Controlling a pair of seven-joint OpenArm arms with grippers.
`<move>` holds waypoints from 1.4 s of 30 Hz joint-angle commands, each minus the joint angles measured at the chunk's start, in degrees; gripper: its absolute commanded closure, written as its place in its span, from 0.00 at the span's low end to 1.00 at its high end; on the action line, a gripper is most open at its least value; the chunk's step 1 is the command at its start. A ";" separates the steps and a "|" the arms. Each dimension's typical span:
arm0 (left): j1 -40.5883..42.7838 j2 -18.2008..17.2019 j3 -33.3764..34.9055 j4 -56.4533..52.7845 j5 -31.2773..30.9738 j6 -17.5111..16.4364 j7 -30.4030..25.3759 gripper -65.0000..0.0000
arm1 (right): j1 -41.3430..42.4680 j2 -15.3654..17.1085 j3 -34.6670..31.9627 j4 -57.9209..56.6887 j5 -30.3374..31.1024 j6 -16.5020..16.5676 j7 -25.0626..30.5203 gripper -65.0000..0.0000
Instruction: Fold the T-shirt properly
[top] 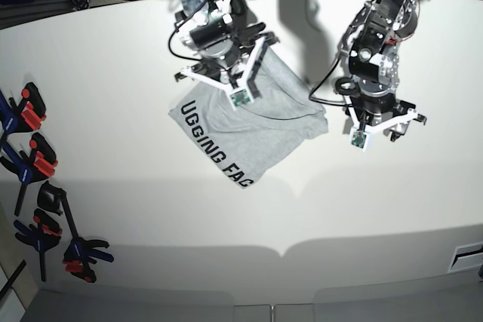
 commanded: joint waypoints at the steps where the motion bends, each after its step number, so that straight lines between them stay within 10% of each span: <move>1: -0.79 -0.35 -0.26 1.01 1.16 0.87 -1.14 0.53 | 0.46 -0.37 -1.57 0.92 0.24 0.76 0.04 1.00; 15: -0.79 -0.35 -0.26 1.01 1.16 0.87 -0.92 0.53 | 0.44 -0.35 -21.44 0.92 -4.63 0.15 -4.59 1.00; 21: -0.76 -0.35 -0.26 1.01 1.16 0.87 -0.90 0.53 | 0.44 -0.35 -19.74 2.47 -12.66 -1.92 -4.59 0.99; 26: -0.76 -0.35 -0.26 1.01 1.16 0.87 -0.90 0.53 | 0.31 -0.33 -17.57 2.80 -15.10 -3.87 -4.52 0.62; 42: -0.79 -0.35 -0.26 1.01 1.14 0.87 -0.94 0.53 | 0.28 -0.35 -6.45 2.71 -0.96 -1.75 -4.39 0.61</move>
